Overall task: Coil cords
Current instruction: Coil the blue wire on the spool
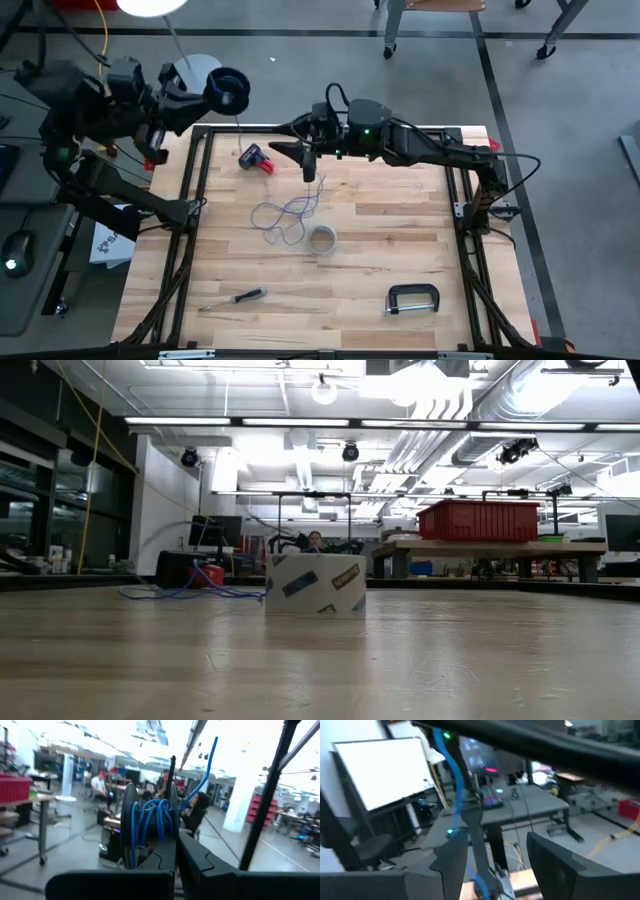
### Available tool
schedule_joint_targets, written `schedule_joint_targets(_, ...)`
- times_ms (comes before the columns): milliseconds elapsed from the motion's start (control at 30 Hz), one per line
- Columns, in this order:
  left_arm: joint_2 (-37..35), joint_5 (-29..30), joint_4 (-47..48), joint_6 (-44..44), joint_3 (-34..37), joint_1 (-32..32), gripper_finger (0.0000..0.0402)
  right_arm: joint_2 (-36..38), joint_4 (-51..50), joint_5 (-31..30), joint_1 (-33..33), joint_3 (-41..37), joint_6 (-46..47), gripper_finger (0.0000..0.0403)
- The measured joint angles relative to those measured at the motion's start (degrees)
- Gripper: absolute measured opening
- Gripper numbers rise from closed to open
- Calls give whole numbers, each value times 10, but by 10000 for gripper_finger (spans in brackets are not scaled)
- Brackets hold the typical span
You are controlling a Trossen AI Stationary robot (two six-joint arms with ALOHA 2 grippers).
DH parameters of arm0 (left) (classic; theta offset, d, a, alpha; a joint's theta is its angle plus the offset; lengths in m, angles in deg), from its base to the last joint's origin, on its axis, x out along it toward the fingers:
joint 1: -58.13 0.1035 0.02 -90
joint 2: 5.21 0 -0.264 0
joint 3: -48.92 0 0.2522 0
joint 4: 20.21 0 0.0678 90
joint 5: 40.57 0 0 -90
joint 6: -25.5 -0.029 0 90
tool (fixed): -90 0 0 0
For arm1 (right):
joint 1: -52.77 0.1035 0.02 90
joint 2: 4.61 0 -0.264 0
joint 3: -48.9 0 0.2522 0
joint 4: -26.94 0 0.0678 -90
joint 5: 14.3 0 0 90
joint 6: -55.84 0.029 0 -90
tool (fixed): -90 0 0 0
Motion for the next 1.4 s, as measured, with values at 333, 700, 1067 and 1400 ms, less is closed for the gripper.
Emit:
schedule_joint_targets(333, 64, 6, -96, -48, 1, 20, 0, 0, 36, -24, -1, 0, -19, 196)
schedule_joint_targets(700, 81, 3, -130, -48, 1, 21, 0, 2, 57, 25, 2, 0, -14, 196)
schedule_joint_targets(1067, 91, 4, -172, -67, 1, 21, 0, 1, 79, 8, -2, 0, -9, 196)
schedule_joint_targets(1400, 100, 11, -189, -82, 1, 29, 0, -6, 87, 20, -2, 0, 9, 187)
